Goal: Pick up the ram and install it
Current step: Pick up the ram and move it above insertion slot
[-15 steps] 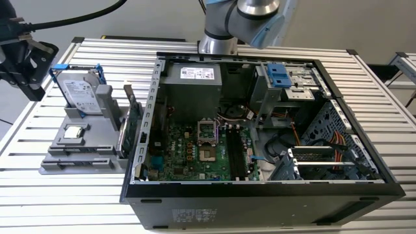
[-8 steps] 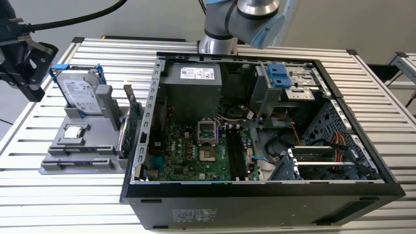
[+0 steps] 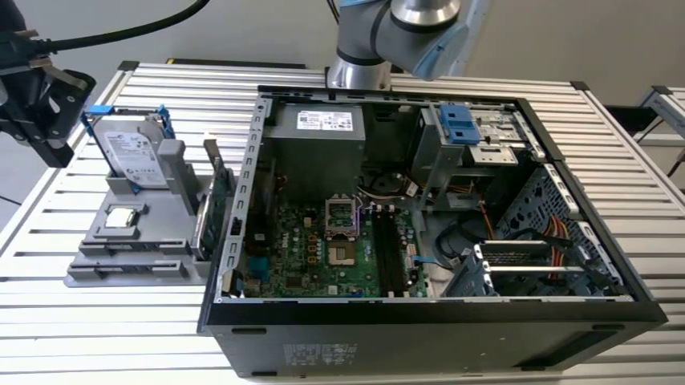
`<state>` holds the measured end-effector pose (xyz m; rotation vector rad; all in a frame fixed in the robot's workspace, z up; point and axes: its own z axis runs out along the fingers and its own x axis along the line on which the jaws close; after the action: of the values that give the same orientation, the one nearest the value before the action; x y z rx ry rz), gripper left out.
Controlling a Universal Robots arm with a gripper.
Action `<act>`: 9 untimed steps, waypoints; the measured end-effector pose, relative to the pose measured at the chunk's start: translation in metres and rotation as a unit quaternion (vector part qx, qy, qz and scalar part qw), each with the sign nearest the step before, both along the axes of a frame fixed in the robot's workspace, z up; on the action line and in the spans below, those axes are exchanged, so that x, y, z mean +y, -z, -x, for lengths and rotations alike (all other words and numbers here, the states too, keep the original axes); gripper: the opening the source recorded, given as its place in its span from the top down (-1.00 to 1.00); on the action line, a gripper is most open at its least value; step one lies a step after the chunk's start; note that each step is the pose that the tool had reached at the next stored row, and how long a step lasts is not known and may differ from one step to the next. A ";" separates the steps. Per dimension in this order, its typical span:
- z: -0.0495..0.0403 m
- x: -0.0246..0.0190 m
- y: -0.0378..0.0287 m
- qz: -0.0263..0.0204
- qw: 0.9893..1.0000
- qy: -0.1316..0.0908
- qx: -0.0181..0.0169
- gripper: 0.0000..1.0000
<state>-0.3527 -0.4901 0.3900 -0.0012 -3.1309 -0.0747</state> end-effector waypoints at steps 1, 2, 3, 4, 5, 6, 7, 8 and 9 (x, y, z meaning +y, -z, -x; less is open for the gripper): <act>0.0000 0.0000 0.0000 0.000 1.000 0.000 0.000 1.00; 0.0000 0.0000 -0.0001 0.000 1.000 0.000 0.000 1.00; 0.0000 0.0000 -0.0001 0.000 1.000 0.000 0.000 1.00; 0.0000 0.0000 0.0000 0.000 1.000 0.000 0.000 1.00; 0.0000 0.0000 -0.0001 0.000 1.000 0.000 0.000 1.00; 0.0000 0.0000 -0.0001 0.000 1.000 0.000 0.000 1.00; 0.0000 0.0000 0.0000 0.000 1.000 0.000 0.000 1.00; 0.0000 0.0000 0.0000 0.000 1.000 0.000 0.000 1.00; 0.0000 0.0000 0.0000 0.000 1.000 -0.001 0.000 1.00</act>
<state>-0.3527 -0.4901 0.3900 0.0030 -3.1306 -0.0747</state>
